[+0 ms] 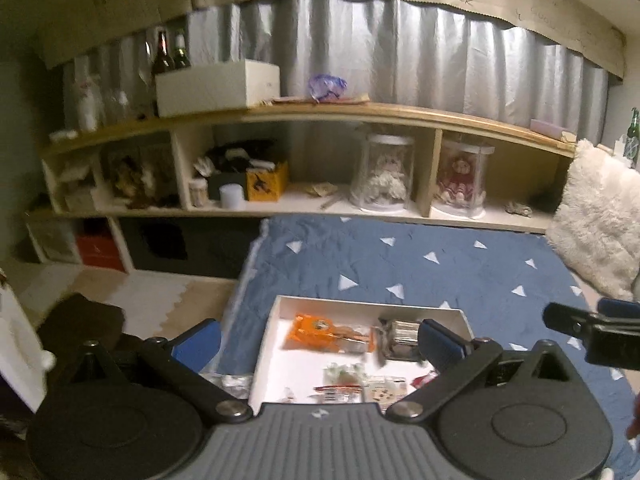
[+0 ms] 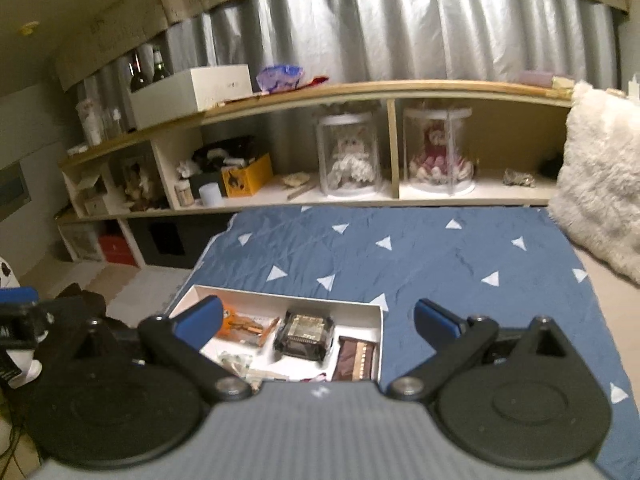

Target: Organize snacks

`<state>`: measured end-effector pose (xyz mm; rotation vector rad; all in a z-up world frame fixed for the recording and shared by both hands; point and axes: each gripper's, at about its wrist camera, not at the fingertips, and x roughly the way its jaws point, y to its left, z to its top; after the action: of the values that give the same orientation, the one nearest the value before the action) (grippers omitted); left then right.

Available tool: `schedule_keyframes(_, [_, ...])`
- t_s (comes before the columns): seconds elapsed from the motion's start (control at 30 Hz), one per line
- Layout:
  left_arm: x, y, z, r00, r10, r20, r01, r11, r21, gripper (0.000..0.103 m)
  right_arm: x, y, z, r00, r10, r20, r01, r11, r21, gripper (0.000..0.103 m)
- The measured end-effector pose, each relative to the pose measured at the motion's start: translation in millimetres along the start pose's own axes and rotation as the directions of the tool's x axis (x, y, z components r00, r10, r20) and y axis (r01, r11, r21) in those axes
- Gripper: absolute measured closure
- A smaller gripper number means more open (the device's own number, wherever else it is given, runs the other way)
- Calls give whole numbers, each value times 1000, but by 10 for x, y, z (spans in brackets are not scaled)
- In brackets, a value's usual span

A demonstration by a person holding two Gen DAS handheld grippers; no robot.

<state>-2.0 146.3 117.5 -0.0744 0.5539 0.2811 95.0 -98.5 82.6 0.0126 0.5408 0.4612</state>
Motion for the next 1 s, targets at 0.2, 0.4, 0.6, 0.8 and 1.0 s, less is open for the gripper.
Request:
schedule_keyframes(0.2, [-428, -50, -5, 996, 59, 72, -63, 997, 54, 0, -319, 12, -48, 999, 17, 27, -17, 1000, -5, 1])
schedule_keyframes(0.4, [-637, -22, -161, 994, 72, 85, -77, 995, 62, 0, -603, 64, -153, 999, 5, 51, -6, 1000, 5, 0])
schedule_keyframes(0.6, [-607, 33, -418, 997, 68, 23, -70, 993, 94, 0, -728, 92, -355, 997, -55, 50, 55, 998, -5, 0])
schedule_keyframes(0.8, [-542, 44, -714, 1000, 23, -12, -22, 995, 101, 0, -835, 100, -601, 996, -75, 39, 76, 997, -8, 0])
schedule_keyframes(1.0, [-471, 22, -936, 1000, 0, -27, 2, 996, 89, 0, -865, 160, -859, 990, -136, 28, 137, 990, -36, 0])
